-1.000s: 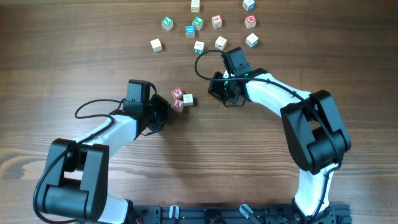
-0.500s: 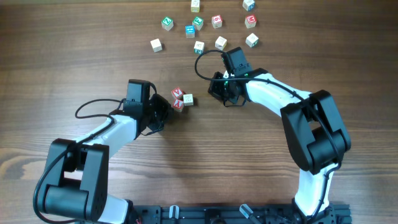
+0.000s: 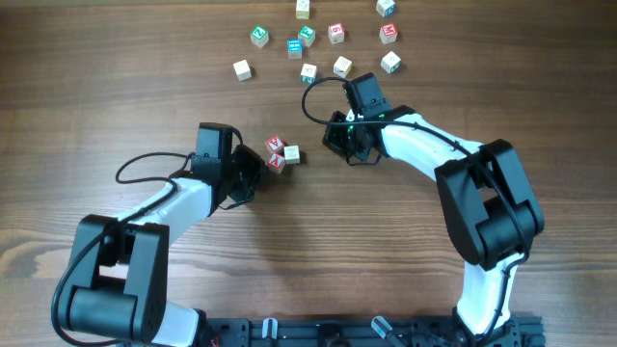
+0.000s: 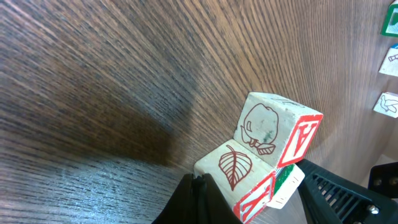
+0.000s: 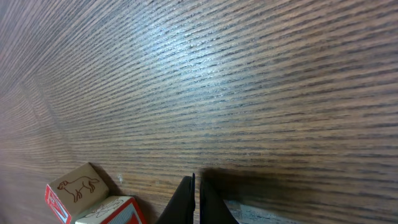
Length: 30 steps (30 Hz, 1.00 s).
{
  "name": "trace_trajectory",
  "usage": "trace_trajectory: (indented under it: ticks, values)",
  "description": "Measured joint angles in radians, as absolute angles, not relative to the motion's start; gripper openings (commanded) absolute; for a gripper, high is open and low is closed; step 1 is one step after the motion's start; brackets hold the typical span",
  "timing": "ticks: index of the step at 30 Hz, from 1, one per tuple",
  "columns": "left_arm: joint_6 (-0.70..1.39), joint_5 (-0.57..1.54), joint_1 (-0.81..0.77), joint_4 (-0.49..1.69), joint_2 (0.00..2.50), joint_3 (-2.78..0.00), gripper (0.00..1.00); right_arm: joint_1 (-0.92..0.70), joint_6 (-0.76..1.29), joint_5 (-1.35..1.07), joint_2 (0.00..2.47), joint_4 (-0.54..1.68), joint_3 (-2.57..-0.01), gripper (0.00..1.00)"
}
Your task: Form a circle
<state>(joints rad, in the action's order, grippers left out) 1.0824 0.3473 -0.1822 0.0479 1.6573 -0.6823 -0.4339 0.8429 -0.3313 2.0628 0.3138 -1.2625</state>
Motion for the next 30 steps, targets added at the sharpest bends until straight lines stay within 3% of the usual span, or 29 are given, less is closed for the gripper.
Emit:
trace_trajectory:
  ticks: [18, 30]
  values:
    - [1.082, 0.338, -0.182, 0.116, 1.657, -0.682, 0.04, -0.434, 0.843, -0.335, 2.063, 0.335, -1.262, 0.05]
    - [1.056, 0.305, -0.153, 0.229, 1.641, -0.701, 0.04, -0.440, 0.764, -0.463, 2.063, 0.448, -1.265, 0.05]
